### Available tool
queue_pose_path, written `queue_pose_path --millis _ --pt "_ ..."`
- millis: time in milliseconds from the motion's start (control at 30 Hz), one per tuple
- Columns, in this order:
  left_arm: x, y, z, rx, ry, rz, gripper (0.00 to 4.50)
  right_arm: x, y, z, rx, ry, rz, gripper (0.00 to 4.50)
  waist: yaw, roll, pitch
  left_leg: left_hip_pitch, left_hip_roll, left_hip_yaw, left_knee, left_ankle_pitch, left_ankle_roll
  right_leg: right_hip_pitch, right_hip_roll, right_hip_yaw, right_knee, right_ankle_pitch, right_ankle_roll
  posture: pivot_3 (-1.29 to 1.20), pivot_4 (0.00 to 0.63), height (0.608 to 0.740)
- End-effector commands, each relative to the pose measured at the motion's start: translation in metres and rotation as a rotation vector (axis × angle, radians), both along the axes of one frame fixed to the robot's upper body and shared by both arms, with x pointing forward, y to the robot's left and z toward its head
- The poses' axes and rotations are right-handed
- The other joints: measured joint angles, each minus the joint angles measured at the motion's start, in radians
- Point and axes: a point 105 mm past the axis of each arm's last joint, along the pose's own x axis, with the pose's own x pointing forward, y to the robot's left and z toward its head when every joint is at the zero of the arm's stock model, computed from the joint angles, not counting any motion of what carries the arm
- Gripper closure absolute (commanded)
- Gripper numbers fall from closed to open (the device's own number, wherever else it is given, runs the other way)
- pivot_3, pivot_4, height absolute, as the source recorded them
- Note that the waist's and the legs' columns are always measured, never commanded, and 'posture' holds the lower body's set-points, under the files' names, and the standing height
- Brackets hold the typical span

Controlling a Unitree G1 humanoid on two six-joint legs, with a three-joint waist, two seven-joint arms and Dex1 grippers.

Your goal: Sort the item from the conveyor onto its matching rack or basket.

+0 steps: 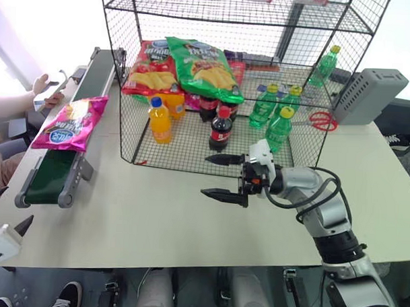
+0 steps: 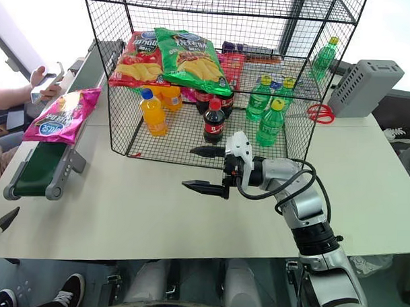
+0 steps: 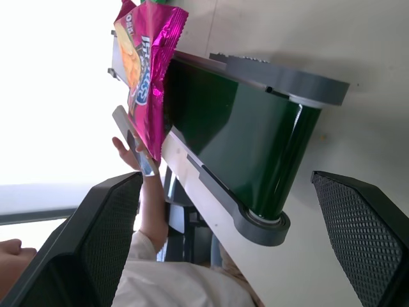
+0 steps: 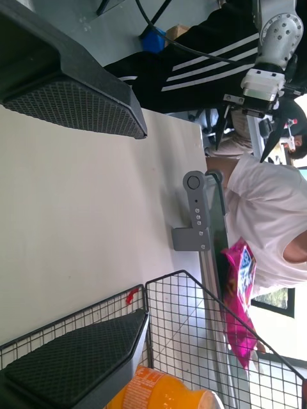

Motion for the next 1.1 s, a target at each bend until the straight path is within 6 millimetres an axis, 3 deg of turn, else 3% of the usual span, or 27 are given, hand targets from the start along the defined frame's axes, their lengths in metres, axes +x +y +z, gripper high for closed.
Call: queue_pose_path --millis 33,400,633,867,1000,1100 --pt "0.000 0.007 0.001 0.026 -0.022 0.015 0.00 0.002 -0.005 0.009 0.011 -0.058 -0.018 0.05 0.000 0.000 0.000 0.000 0.000 0.000 0.000 0.000 0.000 0.000 0.000 0.000 0.000 0.000 0.000 0.00 0.150 0.740" --pt "0.009 0.004 -0.003 0.032 -0.032 -0.019 0.00 0.006 -0.008 0.009 0.002 -0.080 -0.043 0.05 -0.001 0.000 0.000 0.000 0.000 0.000 0.000 0.000 0.000 0.000 -0.001 0.000 0.000 0.000 0.000 0.00 0.150 0.740" --pt "0.016 0.001 -0.004 0.022 -0.035 -0.031 0.00 -0.007 -0.008 0.005 -0.015 -0.052 0.018 0.05 0.000 0.000 0.000 0.000 0.000 0.000 0.000 0.000 0.000 0.000 -0.001 0.000 0.000 0.000 0.000 0.00 0.150 0.740" --pt "0.023 -0.004 -0.007 0.010 -0.021 -0.053 0.00 -0.008 -0.009 0.008 -0.011 -0.060 0.009 0.05 -0.002 -0.001 0.000 0.000 0.000 0.000 0.000 0.000 0.000 0.000 -0.001 0.000 0.000 0.000 0.000 0.00 0.150 0.740" --pt "0.026 -0.006 -0.007 -0.025 -0.016 -0.061 1.19 -0.004 -0.010 0.010 -0.015 -0.077 -0.007 0.00 -0.001 -0.001 0.000 0.000 0.000 0.000 0.000 0.000 0.000 0.000 -0.001 0.000 0.000 0.000 0.000 0.00 0.150 0.740" --pt "0.027 -0.008 -0.003 -0.037 -0.022 -0.067 2.69 -0.002 -0.011 0.009 -0.022 -0.091 -0.016 0.00 -0.001 -0.001 0.000 0.000 0.000 0.001 0.000 0.000 0.000 0.000 -0.001 0.000 0.000 0.000 0.000 0.00 0.150 0.740"
